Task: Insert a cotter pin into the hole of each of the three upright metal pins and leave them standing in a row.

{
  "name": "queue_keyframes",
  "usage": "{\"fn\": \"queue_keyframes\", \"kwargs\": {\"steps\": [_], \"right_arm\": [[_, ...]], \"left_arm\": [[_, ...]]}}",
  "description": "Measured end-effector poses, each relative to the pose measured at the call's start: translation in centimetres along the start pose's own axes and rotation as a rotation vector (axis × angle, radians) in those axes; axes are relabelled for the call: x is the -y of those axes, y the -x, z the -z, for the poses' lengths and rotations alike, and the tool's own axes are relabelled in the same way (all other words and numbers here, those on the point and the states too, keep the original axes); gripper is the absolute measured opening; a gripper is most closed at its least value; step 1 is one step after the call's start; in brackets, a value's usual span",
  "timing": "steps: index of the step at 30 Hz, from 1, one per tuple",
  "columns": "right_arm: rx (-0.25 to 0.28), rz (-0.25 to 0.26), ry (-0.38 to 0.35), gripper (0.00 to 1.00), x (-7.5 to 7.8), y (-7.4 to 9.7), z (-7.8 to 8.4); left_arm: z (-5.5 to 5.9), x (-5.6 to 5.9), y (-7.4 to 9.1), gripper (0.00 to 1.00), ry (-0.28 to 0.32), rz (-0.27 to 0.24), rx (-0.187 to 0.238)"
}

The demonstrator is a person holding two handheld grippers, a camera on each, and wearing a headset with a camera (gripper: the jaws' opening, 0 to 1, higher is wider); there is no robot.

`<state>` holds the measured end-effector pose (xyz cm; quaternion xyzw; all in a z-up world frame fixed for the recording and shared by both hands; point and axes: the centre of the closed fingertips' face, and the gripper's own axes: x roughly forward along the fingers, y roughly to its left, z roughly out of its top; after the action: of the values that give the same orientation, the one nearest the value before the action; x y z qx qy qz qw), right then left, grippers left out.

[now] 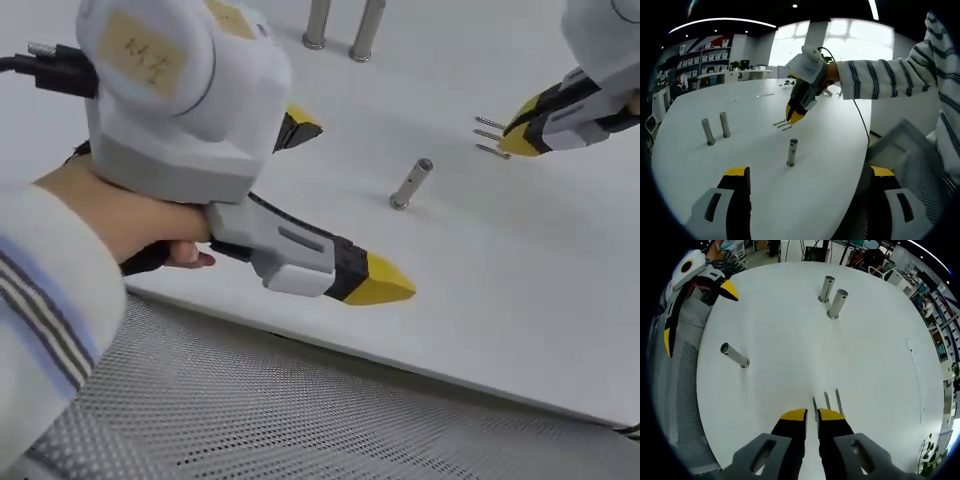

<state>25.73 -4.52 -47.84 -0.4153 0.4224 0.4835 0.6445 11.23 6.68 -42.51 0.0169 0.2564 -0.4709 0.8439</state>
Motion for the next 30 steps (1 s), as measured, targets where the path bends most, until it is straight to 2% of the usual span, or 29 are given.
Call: {"fn": "queue_keyframes", "kwargs": {"steps": [7, 11, 16, 18, 19, 22, 24, 27, 28, 30], "right_arm": [[-0.048, -0.024, 0.023, 0.03, 0.1, -0.6, 1.0], [-0.052, -0.03, 0.039, 0.02, 0.3, -0.7, 1.0], [-0.068, -0.039, 0.016, 0.01, 0.4, -1.1, 1.3], [-0.08, -0.057, -0.001, 0.01, 0.0, -1.3, 1.6], [-0.064, -0.067, 0.012, 0.0, 0.0, -1.2, 1.2], [-0.073, -0.064, -0.004, 0.0, -0.1, -1.0, 1.5], [-0.08, -0.046, 0.043, 0.0, -0.3, -0.9, 1.5], [-0.091, -0.035, 0.201, 0.0, -0.2, -1.1, 1.4], [-0.097, -0.033, 0.234, 0.0, -0.3, -1.1, 1.4], [-0.107, -0.024, 0.25, 0.0, -0.4, -1.1, 1.4]], "left_arm": [[0.1, -0.5, 0.1, 0.95, 0.012, -0.009, -0.006], [0.3, -0.6, 0.2, 0.95, 0.013, -0.011, -0.016], [0.5, -1.0, 0.4, 0.94, 0.026, -0.016, -0.025], [0.7, -1.2, 0.5, 0.93, 0.032, -0.022, -0.033], [0.8, -1.5, 0.6, 0.93, 0.035, -0.027, -0.036], [0.8, -1.6, 0.8, 0.93, 0.032, -0.035, -0.037], [0.9, -2.0, 0.9, 0.93, 0.026, -0.046, -0.043], [1.2, -2.4, 1.1, 0.93, 0.02, -0.061, -0.057], [1.1, -2.4, 1.1, 0.93, 0.019, -0.063, -0.058], [1.1, -2.5, 1.2, 0.92, 0.02, -0.065, -0.06]]}}
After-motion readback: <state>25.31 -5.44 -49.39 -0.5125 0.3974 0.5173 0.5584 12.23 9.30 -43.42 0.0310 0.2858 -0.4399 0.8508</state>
